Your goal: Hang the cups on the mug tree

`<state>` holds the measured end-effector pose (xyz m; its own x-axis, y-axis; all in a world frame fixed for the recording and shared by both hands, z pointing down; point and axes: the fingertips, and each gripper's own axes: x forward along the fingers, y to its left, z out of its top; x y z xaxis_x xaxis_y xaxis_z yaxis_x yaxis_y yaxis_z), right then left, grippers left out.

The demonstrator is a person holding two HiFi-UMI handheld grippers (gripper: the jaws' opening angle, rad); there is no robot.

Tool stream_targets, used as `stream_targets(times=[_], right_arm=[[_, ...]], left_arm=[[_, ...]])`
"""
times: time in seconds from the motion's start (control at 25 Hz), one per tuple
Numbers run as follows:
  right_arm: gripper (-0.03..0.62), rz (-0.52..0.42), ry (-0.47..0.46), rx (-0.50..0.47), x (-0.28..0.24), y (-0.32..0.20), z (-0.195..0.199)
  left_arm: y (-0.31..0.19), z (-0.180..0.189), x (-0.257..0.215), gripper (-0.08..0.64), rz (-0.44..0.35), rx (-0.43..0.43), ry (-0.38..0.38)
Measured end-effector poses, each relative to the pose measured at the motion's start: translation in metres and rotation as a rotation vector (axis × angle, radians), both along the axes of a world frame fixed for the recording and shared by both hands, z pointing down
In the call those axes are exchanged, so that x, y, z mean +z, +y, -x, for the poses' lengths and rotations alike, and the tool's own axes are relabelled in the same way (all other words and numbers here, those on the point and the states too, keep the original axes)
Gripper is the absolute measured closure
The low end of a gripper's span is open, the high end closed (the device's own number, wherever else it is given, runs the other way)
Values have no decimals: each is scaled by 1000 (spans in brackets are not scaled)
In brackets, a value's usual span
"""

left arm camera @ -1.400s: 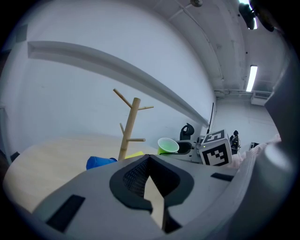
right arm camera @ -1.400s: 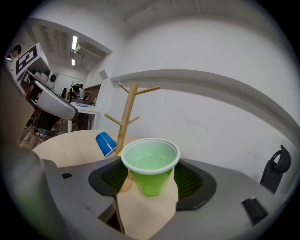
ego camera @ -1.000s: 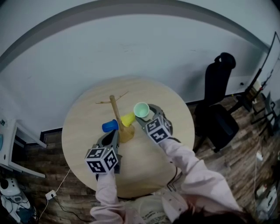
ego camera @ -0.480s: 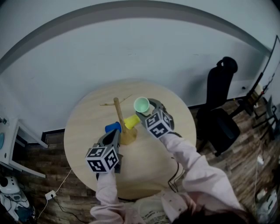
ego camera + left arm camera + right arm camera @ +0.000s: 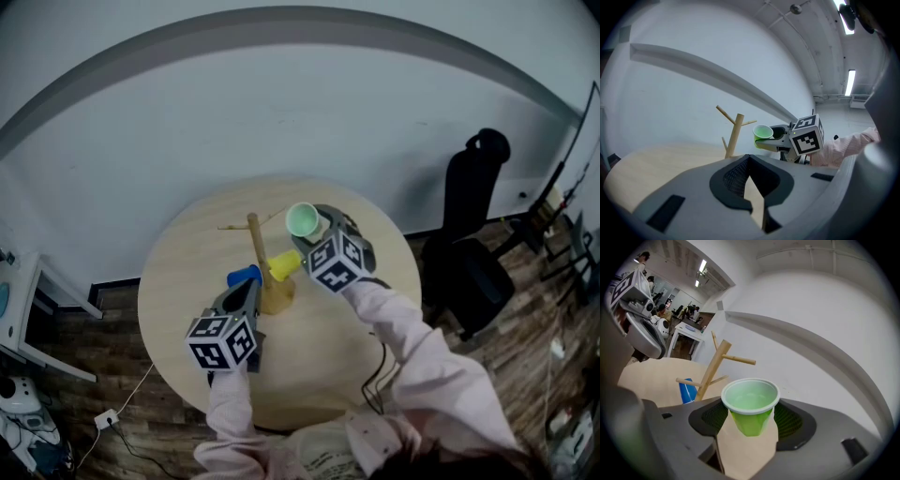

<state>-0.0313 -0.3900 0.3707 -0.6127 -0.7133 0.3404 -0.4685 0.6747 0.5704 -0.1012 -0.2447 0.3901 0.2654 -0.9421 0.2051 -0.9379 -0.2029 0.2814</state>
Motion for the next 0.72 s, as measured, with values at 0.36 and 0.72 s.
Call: stream_targets(times=[0.36, 0.72], right_arm=[[285, -45, 56, -13, -11, -2, 8], [285, -99, 118, -15, -14, -3, 17]], left_arm=[[2, -1, 3, 545, 6, 9, 5], [6, 2, 7, 545, 4, 20, 3]])
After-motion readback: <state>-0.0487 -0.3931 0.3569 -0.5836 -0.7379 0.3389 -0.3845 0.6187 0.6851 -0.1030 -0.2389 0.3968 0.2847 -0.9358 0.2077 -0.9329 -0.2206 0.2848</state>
